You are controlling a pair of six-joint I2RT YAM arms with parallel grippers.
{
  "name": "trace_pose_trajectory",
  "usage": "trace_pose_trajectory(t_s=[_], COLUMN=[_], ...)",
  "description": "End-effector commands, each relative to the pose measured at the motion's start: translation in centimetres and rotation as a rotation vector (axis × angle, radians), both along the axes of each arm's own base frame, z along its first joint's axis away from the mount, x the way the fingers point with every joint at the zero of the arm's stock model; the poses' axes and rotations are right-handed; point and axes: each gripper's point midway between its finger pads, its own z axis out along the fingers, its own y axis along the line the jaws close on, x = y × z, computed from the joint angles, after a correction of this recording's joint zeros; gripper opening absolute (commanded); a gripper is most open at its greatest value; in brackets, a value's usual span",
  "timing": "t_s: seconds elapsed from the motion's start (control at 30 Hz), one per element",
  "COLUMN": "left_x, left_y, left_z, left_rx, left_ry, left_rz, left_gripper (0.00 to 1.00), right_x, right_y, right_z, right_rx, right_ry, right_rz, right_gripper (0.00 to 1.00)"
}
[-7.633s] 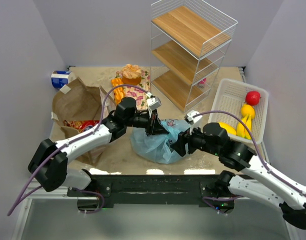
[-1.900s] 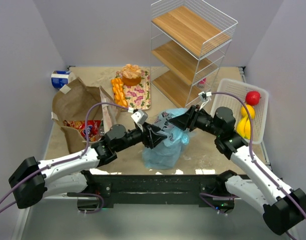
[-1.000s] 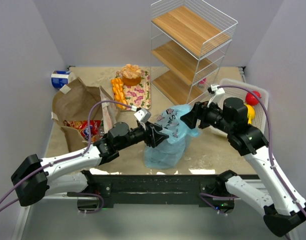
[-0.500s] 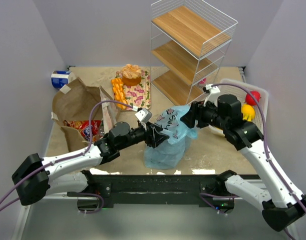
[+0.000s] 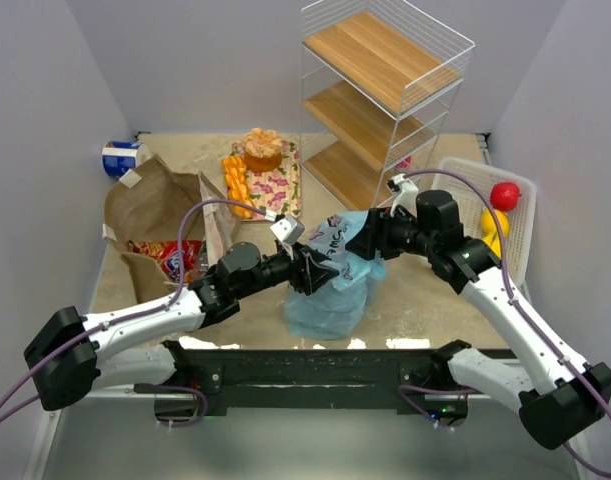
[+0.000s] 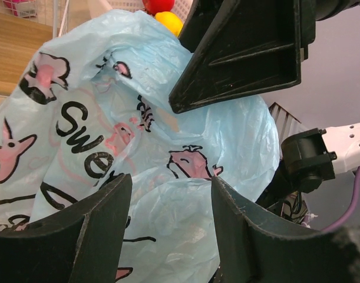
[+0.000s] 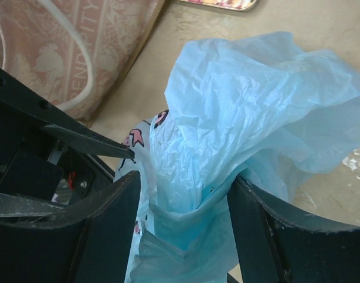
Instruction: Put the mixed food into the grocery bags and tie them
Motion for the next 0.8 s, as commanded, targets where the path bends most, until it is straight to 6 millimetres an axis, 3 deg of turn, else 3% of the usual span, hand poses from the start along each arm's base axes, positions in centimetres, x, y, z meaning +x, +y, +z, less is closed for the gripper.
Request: trace_pose_trajectory(t_s=[0.0,0.13,0.27,0.33,0.47,0.77], left_x=[0.5,0.6,0.7,0.7,0.6,0.5], left_y=[-0.4,-0.4,-0.3,-0.3,0.0,2.8], left_z=[2.3,2.2,2.0,2.0,2.0,2.6], left_rx=[-0.037,-0.031,-0.027,-0.028,-0.021,-0.014], left_ry=[-0.057,-0.059,-0.056,-0.061,-0.08,-0.175], left_rz=[-0.002,0.003,0.009,0.01,0.011,0.019], left_gripper=[0.61,0.61,0.61,0.61,0.61,0.62], right_x=[0.2,0.3,0.1,-0.1,-1.2,-4.4], right_y=[2.2,2.9,3.2,3.6,4.6,6.7], right_z=[1.5,1.7,1.6,1.6,1.4,3.9], right_rx=[0.122,0.154,0.157,0.177,0.241,0.464], right_ry=[-0.026,-0.033,-0.029,-0.022,0.013,0.118], right_rz=[0.075,0.096,0.111,0.137,0.206,0.393], right_gripper=[0.63,0.56,0.26,0.21,0.0,0.0])
